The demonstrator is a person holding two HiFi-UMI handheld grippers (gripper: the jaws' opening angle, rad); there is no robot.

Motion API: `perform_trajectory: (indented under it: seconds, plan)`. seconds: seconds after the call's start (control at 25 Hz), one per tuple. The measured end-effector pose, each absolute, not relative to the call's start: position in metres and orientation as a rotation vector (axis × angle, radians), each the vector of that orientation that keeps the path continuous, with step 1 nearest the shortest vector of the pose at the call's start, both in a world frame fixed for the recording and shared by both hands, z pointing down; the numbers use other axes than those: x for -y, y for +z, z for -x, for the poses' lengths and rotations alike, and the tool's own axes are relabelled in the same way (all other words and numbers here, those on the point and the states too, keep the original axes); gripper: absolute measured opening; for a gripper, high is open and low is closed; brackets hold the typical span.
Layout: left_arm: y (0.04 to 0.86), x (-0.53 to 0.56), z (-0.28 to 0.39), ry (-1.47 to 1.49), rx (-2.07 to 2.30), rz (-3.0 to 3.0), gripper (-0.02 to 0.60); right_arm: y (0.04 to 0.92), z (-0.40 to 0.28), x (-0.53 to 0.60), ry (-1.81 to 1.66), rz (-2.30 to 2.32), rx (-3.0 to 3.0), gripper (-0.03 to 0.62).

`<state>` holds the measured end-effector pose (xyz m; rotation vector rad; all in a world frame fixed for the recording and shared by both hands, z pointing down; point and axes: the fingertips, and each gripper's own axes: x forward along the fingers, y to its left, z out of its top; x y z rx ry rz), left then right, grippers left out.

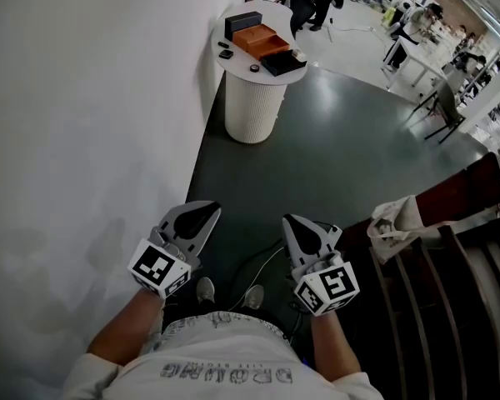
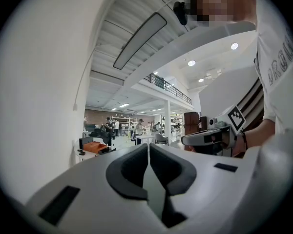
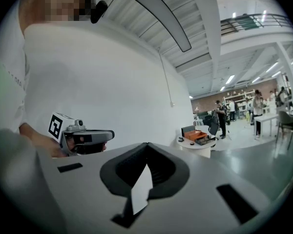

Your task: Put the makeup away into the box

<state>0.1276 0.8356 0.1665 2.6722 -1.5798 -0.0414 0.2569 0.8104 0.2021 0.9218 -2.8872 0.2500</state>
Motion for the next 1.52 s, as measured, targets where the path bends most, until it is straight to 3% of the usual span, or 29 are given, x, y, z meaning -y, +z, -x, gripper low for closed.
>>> perform_trajectory:
  seconds: [0.44, 0.56, 1.52]
  plan:
    - [0.168, -0.833, -0.133, -0.032, 1.556, -2.676, 0.029, 0.201, -0.258, -0.811, 0.267, -0.920, 2.898, 0.046]
    - [0.169, -0.833, -0.133, -0.030, 1.557, -2.668, 0.091, 0.202, -0.260, -0.810, 0.270, -0.923, 2.898, 0.061]
    - [0.172, -0.821, -0.137, -0.020, 1.612, -2.618, 0.213, 0.201, -0.283, -0.792, 0.291, -0.945, 2.908, 0.204]
